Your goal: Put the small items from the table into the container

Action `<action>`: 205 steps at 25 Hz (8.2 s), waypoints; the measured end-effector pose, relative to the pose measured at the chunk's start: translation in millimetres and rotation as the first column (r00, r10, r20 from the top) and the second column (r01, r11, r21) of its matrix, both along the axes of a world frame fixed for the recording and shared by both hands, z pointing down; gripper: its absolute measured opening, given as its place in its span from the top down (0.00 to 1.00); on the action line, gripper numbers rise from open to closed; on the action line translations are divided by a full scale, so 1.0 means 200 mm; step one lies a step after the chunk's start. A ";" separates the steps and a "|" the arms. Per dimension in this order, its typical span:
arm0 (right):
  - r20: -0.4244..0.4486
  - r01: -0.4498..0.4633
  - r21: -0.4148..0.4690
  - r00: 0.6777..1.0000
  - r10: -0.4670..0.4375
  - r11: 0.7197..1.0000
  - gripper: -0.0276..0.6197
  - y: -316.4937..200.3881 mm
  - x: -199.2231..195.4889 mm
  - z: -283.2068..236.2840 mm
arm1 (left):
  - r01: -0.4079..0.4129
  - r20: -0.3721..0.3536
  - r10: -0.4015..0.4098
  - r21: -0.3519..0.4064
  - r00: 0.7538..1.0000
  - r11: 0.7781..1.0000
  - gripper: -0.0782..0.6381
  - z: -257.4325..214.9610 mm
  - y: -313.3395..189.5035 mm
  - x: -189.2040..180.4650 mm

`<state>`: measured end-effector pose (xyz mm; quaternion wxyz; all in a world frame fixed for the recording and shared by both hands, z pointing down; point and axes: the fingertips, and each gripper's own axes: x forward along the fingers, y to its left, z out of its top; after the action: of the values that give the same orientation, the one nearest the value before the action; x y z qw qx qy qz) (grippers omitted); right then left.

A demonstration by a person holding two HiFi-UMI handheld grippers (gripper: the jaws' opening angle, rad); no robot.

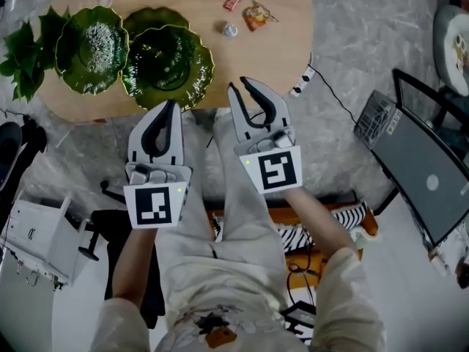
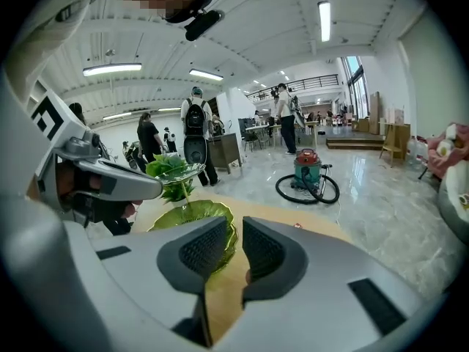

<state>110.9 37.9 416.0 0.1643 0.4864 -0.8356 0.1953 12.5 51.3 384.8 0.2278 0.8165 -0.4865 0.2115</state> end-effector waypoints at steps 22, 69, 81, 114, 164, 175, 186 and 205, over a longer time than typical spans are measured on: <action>-0.116 -0.044 -0.128 0.993 0.029 0.991 0.73 -0.31 0.09 0.63 | 0.035 -0.013 -0.036 -0.019 0.999 0.999 0.88 0.31 -0.14 -0.01; -0.154 0.010 -0.129 0.988 -0.030 0.992 0.75 -0.38 0.13 0.68 | 0.068 0.010 -0.068 -0.001 0.998 0.998 0.88 0.25 -0.12 -0.04; -0.131 0.038 -0.021 0.991 -0.040 0.999 0.75 -0.31 0.06 0.18 | 0.108 0.022 -0.109 0.033 0.994 0.994 0.88 -0.01 -0.09 -0.08; -0.140 0.158 -0.076 0.976 -0.167 0.985 0.75 -0.06 -0.57 0.15 | 0.138 -0.002 -0.138 0.054 0.990 0.989 0.88 -0.14 0.06 -0.51; -0.081 -0.099 -0.017 0.992 0.098 0.995 0.70 0.03 0.22 -0.14 | -0.028 -0.026 0.030 0.075 0.999 0.997 0.88 -0.35 0.05 0.19; -0.107 -0.049 -0.095 0.993 0.038 0.994 0.70 -0.16 0.37 0.19 | -0.007 -0.008 0.007 0.021 1.000 1.000 0.88 -0.13 -0.04 0.34; -0.145 -0.011 -0.165 0.989 -0.013 0.986 0.68 -0.31 0.45 0.58 | 0.035 -0.025 -0.036 -0.047 0.999 0.998 0.88 0.14 -0.12 0.45; -0.214 -0.020 -0.208 0.976 -0.026 0.978 0.64 -0.48 0.57 0.99 | 0.090 -0.038 -0.094 -0.107 0.995 0.990 0.88 0.40 -0.07 0.45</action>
<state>225.4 -57.4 614.3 0.3047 0.4835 -0.7884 0.2279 102.9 37.2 464.1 0.2905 0.7844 -0.5068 0.2086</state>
